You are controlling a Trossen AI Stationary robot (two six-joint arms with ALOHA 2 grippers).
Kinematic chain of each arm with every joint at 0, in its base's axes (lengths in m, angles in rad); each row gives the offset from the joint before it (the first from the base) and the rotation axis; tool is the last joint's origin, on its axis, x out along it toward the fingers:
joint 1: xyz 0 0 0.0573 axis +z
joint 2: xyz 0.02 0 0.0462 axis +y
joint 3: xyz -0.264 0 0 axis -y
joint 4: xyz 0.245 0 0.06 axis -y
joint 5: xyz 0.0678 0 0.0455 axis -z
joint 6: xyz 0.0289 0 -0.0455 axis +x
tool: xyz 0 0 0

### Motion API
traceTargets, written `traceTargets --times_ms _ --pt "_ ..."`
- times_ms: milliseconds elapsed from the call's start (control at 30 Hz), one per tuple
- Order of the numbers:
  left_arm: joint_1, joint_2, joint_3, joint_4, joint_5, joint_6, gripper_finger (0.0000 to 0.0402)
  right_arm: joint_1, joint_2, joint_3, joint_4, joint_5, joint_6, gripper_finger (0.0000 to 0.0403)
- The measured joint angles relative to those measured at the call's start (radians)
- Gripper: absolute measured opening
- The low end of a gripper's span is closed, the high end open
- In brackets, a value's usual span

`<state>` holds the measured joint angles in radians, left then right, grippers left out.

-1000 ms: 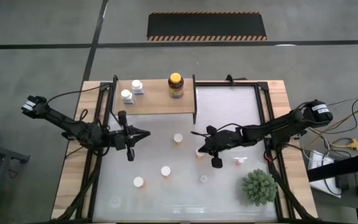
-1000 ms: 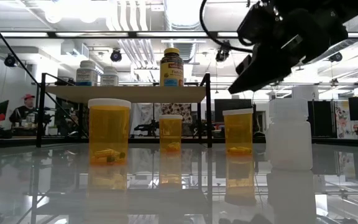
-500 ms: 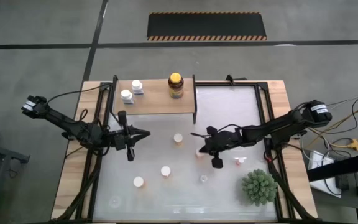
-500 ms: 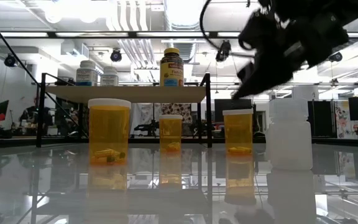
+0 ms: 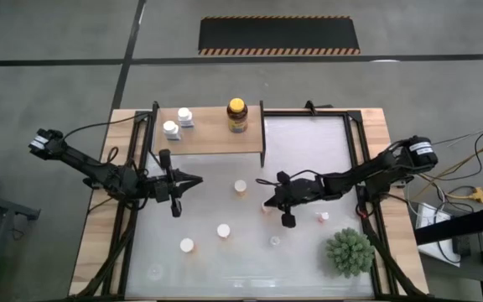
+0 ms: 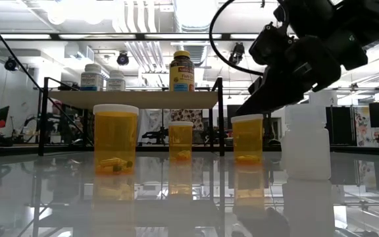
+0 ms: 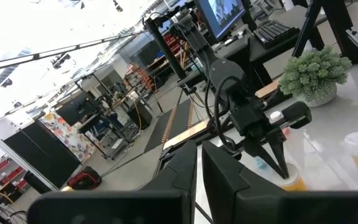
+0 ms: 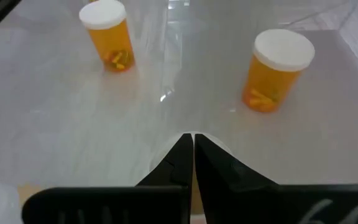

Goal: Pick and place medicine bottles onto shelf by color
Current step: Adjust the lid of the orange pill bottle

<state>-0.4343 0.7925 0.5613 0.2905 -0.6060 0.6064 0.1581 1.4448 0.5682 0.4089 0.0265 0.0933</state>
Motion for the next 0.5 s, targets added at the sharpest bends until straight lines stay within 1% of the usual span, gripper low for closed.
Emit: traceTargets --times_ms 167,300,500 --pt "0.000 0.000 0.000 0.000 0.000 0.000 0.0008 0.000 -0.032 0.011 -0.013 0.000 -0.018 0.0008" --pt "0.000 0.000 0.000 0.001 0.000 0.000 0.0008 0.000 -0.026 0.012 0.093 0.000 -0.040 0.0008" --pt "0.000 0.000 0.000 0.008 0.000 0.000 0.0008 -0.011 0.053 -0.037 0.266 0.000 -0.047 0.0008"
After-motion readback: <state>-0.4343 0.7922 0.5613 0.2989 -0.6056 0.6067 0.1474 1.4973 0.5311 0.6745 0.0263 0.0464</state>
